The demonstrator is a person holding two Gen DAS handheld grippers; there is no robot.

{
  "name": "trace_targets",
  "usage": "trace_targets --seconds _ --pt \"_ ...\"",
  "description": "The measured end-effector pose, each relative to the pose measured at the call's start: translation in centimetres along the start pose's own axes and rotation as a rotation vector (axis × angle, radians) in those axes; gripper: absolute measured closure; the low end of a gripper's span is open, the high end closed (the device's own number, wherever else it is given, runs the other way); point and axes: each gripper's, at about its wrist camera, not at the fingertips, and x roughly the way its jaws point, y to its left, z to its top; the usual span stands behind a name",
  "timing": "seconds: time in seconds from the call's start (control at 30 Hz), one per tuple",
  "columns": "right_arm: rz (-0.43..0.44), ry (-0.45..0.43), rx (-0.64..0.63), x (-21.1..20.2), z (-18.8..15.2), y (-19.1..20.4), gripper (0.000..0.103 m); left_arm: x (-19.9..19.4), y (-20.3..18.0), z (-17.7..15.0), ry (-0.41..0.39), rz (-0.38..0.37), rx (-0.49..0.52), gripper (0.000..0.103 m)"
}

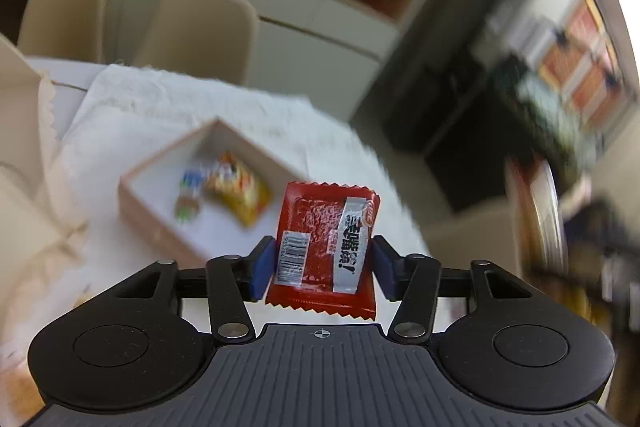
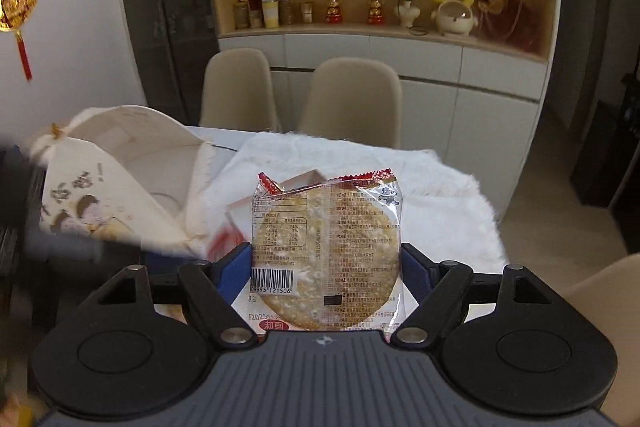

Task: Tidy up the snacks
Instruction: 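Carry both packets over the pink box and open both grippers, then grasp the wrapped round cake with left gripper while right grasps small orange stick snack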

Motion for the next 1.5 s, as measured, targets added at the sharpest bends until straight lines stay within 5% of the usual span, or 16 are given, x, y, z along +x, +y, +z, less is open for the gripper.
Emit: trace_targets --seconds 0.07,0.2,0.37,0.57,0.67,0.83,1.03,1.1,1.2,1.33,1.5 --pt "0.020 0.023 0.028 1.2 0.1 -1.0 0.025 3.8 2.1 3.2 0.013 -0.040 -0.106 0.036" --pt "0.019 0.074 0.059 4.8 0.8 -2.3 0.025 9.7 5.4 5.2 0.047 0.081 -0.172 0.037" --pt "0.061 0.075 0.051 7.8 2.4 -2.7 0.025 6.2 8.3 2.6 -0.038 0.025 -0.281 0.041" --pt "0.170 0.072 0.088 16.7 8.1 -1.0 0.020 1.6 11.7 -2.2 -0.068 0.136 -0.360 0.041" --pt "0.181 0.217 0.124 24.2 9.6 -0.7 0.018 -0.6 13.1 -5.5 -0.037 0.176 -0.417 0.041" --pt "0.170 0.306 0.201 27.0 5.2 -1.5 0.018 -3.5 13.5 -11.1 -0.013 0.187 -0.455 0.041" --pt "0.067 0.298 0.093 26.2 -2.1 2.2 0.020 -4.1 13.3 -16.1 0.046 0.165 -0.492 0.041" --pt "0.100 0.343 0.111 27.3 -3.3 3.4 0.036 -4.0 13.8 -16.8 0.060 0.156 -0.520 0.041" --pt "0.093 0.312 0.184 27.4 -3.7 5.3 0.039 -4.9 14.5 -17.5 0.062 0.157 -0.532 0.051" --pt "0.268 0.362 0.210 27.9 -3.7 8.2 0.056 -6.6 15.7 -17.7 0.063 0.195 -0.516 0.051" --pt "0.356 0.365 0.074 26.9 -4.7 12.8 0.056 -8.9 18.2 -17.7 0.028 0.284 -0.504 0.051"
